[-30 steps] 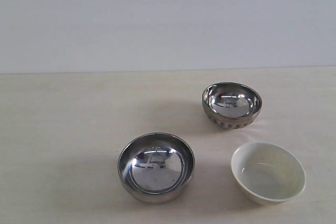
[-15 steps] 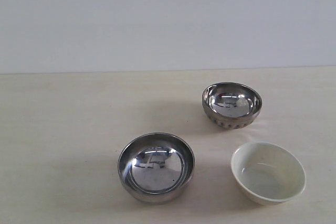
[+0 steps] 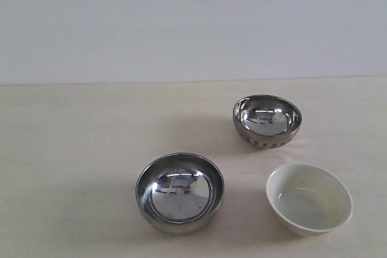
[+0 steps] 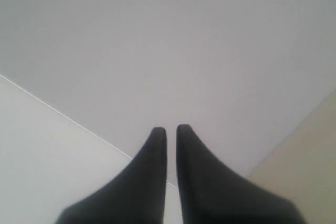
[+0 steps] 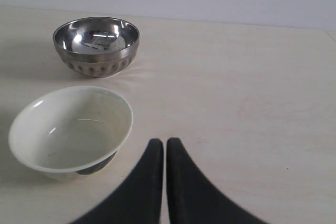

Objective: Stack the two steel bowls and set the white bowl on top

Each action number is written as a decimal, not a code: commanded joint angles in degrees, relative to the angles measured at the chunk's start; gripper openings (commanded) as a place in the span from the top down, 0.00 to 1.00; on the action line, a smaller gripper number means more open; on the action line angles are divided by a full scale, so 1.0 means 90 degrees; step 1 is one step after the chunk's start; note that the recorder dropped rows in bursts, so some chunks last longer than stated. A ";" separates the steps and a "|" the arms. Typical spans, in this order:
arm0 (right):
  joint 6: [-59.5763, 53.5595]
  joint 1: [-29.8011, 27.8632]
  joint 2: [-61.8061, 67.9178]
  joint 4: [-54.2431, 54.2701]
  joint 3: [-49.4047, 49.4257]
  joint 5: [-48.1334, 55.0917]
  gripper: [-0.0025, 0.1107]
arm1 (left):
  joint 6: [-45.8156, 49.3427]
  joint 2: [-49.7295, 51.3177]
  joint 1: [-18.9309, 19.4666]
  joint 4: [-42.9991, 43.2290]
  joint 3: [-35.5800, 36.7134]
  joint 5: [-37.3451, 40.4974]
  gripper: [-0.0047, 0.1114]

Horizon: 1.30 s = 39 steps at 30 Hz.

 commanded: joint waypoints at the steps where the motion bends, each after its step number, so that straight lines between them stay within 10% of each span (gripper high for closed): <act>1: -0.0025 0.0003 -0.0039 -0.0029 -0.0006 -0.0030 0.98 | 0.0005 -0.0014 0.0167 -0.0278 0.0342 -0.0068 0.93; 15: -0.0025 0.0003 -0.0039 -0.0029 -0.0006 -0.0030 0.98 | 0.0005 -0.0610 0.0167 -0.0265 0.2665 0.0130 0.93; 39: -0.0016 0.0003 -0.0039 -0.0029 -0.0006 -0.0030 0.98 | -0.0009 -0.0610 0.0167 -0.0218 0.2694 0.0140 0.93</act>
